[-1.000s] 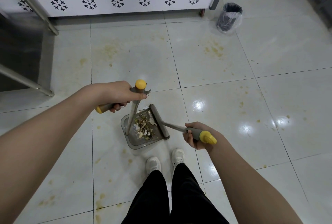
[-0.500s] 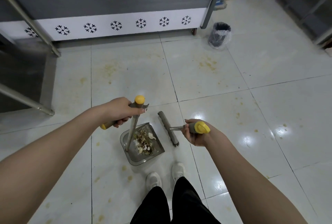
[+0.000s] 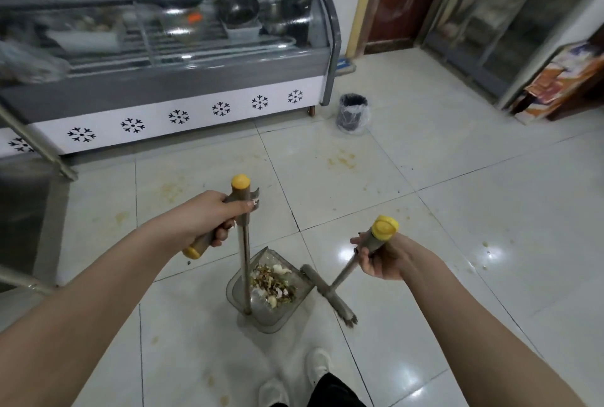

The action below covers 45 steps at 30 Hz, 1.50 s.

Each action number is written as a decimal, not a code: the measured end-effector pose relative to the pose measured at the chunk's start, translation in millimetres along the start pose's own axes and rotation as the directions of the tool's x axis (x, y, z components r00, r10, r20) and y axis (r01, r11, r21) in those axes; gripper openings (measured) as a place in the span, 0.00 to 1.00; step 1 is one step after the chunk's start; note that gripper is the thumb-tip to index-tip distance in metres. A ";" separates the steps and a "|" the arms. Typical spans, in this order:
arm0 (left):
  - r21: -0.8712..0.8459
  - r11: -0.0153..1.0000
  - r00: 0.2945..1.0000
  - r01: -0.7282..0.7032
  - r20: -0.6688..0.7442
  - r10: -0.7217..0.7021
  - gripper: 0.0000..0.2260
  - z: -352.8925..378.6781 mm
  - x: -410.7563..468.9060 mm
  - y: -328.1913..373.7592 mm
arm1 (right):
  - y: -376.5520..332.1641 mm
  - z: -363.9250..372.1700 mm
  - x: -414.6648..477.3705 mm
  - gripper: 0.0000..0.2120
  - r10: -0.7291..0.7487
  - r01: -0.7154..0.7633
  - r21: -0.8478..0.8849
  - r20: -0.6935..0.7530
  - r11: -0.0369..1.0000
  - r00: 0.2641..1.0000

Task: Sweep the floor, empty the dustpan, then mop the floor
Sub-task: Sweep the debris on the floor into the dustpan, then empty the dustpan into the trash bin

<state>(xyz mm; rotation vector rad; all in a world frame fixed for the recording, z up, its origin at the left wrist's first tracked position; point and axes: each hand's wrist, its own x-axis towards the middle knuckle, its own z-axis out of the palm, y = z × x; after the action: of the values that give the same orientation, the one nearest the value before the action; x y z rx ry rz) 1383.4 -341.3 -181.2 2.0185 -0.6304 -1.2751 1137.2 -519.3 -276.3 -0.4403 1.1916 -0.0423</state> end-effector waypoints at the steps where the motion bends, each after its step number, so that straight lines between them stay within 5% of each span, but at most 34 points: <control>1: -0.005 1.000 1.000 -0.015 0.015 0.015 0.12 3.6 0.8 9.7 | -4.5 -5.4 -6.7 0.12 -0.018 0.018 -0.012 -0.005 1.000 1.000; 25: -0.106 0.987 0.992 -0.119 0.025 0.123 0.16 166.2 103.1 285.4 | -238.3 -193.9 -58.0 0.09 -0.328 0.322 0.169 0.009 0.932 0.945; 45: -0.415 0.907 0.991 -0.071 0.071 0.110 0.13 234.7 305.8 478.5 | -464.9 -249.3 10.6 0.11 -0.388 0.396 0.019 -0.169 0.918 0.906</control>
<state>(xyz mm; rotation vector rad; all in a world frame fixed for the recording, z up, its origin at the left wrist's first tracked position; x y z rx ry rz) 1270.3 -936.5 -78.7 1.5742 -0.4445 -1.3249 1007.5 -1024.4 -195.5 -0.6347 1.2415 -0.4653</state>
